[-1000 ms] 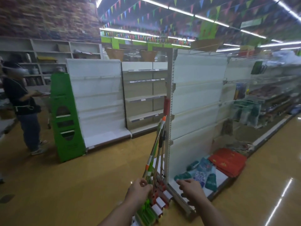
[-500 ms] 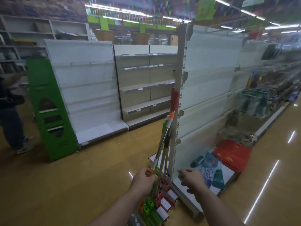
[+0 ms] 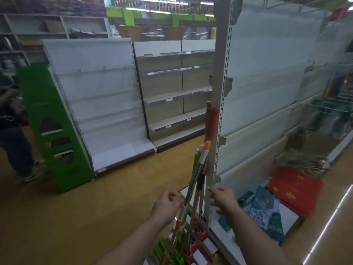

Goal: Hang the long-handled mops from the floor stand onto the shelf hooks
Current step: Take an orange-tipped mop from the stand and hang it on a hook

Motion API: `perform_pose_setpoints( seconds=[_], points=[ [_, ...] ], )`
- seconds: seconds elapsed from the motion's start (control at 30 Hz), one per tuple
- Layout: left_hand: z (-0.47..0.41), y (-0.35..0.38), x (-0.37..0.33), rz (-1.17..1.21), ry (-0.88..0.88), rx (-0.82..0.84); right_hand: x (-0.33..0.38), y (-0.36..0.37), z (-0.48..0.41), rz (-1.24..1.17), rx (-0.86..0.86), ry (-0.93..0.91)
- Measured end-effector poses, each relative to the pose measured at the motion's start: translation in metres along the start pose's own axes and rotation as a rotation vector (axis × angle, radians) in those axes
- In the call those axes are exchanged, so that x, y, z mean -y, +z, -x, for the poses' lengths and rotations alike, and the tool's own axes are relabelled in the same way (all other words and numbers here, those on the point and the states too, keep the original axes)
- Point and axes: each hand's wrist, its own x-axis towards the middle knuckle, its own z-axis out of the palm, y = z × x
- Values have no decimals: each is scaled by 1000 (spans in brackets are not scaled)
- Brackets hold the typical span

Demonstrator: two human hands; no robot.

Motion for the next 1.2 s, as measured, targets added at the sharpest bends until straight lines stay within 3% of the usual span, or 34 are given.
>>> perform_pose_setpoints(
  seconds=[0.43,0.67,0.97,1.2],
  points=[
    [-144,35,-65,-42,27,74,46,-7,-156,23,-44,-14],
    [-213,40,-78,-110,62,198,63,24,-209,69,-160,-3],
    [-287,20,-72,-191,173,470,78,79,-236,57,-373,79],
    [-322,-20,-54,-210,229,527,84,113,-237,110,-491,113]
  ],
)
